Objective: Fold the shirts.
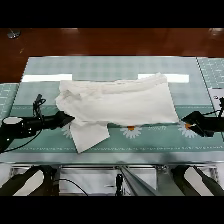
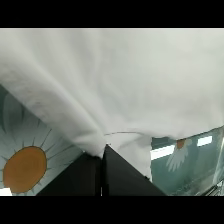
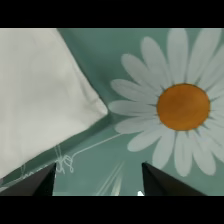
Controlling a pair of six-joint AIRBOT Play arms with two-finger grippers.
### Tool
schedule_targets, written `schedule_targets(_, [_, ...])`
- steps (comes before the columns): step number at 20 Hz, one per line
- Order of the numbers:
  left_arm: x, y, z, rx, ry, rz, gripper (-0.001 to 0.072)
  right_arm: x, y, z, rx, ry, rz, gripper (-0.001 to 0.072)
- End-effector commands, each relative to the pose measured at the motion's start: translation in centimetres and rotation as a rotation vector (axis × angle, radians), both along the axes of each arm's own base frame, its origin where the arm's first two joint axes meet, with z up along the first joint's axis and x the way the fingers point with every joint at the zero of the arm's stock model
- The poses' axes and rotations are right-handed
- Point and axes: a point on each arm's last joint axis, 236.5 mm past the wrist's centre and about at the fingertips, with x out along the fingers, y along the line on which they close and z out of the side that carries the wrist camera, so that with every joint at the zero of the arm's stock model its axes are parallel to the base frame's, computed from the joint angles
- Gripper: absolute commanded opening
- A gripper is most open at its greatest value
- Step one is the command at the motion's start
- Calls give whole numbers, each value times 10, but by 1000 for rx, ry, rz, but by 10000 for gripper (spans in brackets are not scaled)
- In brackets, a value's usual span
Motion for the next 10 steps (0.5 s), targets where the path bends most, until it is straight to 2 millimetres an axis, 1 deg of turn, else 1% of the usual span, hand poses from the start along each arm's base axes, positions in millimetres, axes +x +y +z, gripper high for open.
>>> schedule_targets(1, [11,-4,18,-2,-53,-44,18,-12,6,-11,50,86,-18,620])
schedule_targets(3, [13,-4,19,-2,-56,-41,18,1,22,-13,147,56,-10,620])
schedule_targets(4, [13,-4,19,-2,-56,-42,18,9,26,-13,179,30,-16,620])
schedule_targets(6, [13,-4,19,-2,-55,-42,18,21,27,-18,215,10,-52,620])
schedule_targets(10, [13,-4,19,-3,-56,-41,19,31,25,-27,248,23,-31,620])
